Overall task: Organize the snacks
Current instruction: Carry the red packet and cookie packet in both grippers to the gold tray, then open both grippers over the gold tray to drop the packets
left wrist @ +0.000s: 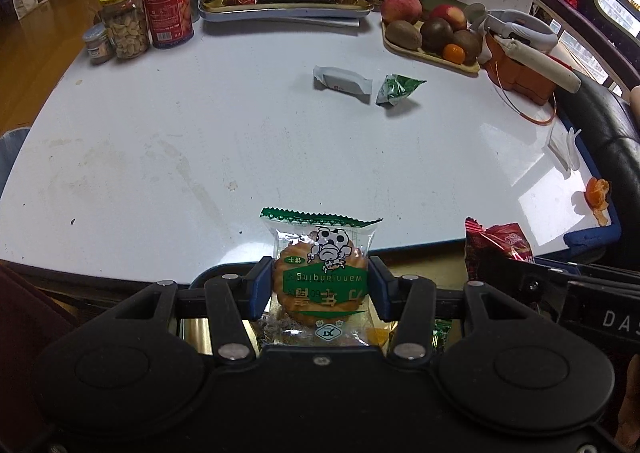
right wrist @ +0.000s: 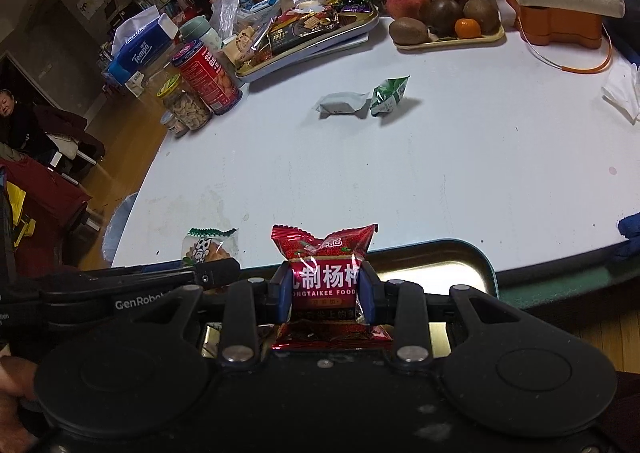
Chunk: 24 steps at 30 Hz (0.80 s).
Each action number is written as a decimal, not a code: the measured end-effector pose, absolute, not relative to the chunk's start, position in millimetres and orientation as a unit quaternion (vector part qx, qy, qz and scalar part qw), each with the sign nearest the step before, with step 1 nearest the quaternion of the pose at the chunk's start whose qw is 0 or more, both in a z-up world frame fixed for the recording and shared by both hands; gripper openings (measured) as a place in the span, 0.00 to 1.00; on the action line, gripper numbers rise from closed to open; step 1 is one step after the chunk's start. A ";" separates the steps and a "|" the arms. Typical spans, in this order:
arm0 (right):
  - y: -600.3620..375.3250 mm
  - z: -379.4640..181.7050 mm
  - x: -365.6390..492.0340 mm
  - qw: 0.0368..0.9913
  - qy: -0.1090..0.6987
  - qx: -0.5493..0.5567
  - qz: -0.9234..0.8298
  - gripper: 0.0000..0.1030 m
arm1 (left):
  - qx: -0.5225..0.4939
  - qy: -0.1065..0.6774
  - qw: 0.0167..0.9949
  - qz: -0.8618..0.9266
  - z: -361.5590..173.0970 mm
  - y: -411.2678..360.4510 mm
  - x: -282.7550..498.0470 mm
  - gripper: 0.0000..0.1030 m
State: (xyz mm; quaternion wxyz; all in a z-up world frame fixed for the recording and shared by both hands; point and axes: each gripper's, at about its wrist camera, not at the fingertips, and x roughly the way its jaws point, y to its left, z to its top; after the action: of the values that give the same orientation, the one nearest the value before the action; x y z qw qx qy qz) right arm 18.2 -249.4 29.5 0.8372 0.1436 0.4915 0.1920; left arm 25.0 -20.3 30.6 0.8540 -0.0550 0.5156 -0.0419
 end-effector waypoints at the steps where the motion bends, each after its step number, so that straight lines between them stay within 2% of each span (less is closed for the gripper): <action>1: -248.9 28.7 16.5 0.836 0.494 0.140 0.192 0.34 | -0.053 0.518 0.853 -0.043 28.9 -21.7 23.2 0.53; 22: -250.5 18.8 -2.0 0.826 0.523 0.116 0.175 0.35 | -0.041 0.541 0.838 -0.057 18.3 -33.6 11.0 0.53; 24: -249.8 17.3 -3.1 0.825 0.528 0.107 0.170 0.37 | -0.036 0.556 0.828 -0.065 14.9 -36.0 12.1 0.54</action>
State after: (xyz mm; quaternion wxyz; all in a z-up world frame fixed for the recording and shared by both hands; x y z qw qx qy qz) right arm -3.1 -249.8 17.3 0.8251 0.1074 0.5278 0.1703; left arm 12.1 -36.0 14.9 0.8279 -0.0357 0.5560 -0.0650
